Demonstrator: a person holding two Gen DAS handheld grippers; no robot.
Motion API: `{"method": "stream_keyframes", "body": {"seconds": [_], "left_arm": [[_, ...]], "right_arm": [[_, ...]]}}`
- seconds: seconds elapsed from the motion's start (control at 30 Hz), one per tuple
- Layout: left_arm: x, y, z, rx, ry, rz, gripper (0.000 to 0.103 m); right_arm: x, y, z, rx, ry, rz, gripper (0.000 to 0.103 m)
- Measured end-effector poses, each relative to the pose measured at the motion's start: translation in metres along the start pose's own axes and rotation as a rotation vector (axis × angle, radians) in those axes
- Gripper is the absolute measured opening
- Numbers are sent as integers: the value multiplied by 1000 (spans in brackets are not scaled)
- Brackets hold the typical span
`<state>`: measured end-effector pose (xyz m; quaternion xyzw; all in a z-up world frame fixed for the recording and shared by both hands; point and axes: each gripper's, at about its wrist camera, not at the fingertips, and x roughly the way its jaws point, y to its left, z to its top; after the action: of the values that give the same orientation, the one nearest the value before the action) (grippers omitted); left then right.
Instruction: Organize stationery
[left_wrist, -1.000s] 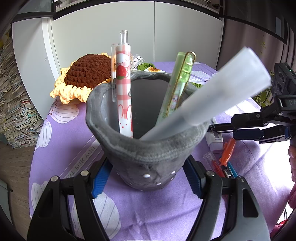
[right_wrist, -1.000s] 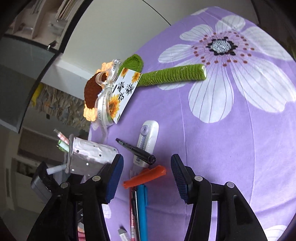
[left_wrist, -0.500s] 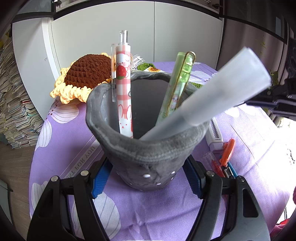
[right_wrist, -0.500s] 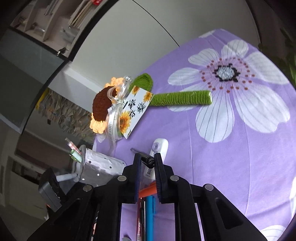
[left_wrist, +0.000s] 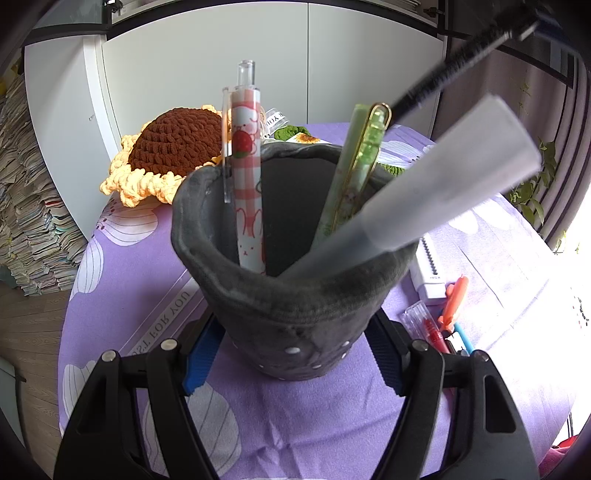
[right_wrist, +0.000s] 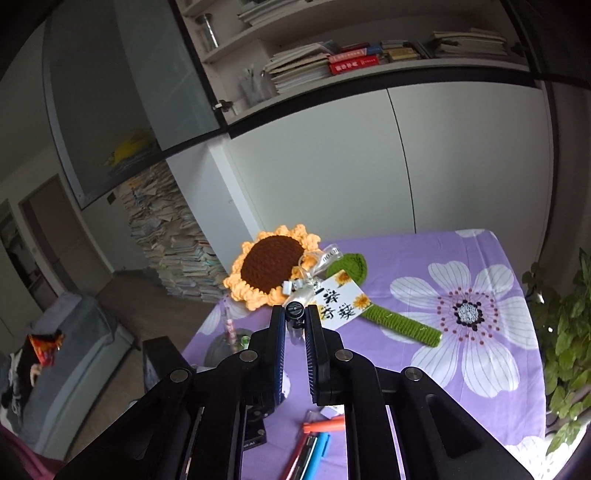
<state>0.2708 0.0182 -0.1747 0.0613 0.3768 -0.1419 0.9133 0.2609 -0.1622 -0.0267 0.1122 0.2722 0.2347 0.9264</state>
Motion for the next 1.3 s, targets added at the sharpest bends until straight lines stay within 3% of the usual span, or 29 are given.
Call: {"method": "stream_keyframes", "body": {"seconds": [0.2,0.37,0.93,1.13,1.3], "left_arm": [[0,0,0,0,0,0,72],[0,0,0,0,0,0,72],[0,0,0,0,0,0,72],[-2,-2,-1,0,0,0,73],[-2,-2,-1,1,0,1,73]], "right_arm": [[-10,42,18,-117,-49,77,12],[5,63,13,-183,13,82,11],[62,42,-5,-92,163,75,12],[47,33,-4,-51,143,107,12],[31,26,-12,-73,156,58,12]]}}
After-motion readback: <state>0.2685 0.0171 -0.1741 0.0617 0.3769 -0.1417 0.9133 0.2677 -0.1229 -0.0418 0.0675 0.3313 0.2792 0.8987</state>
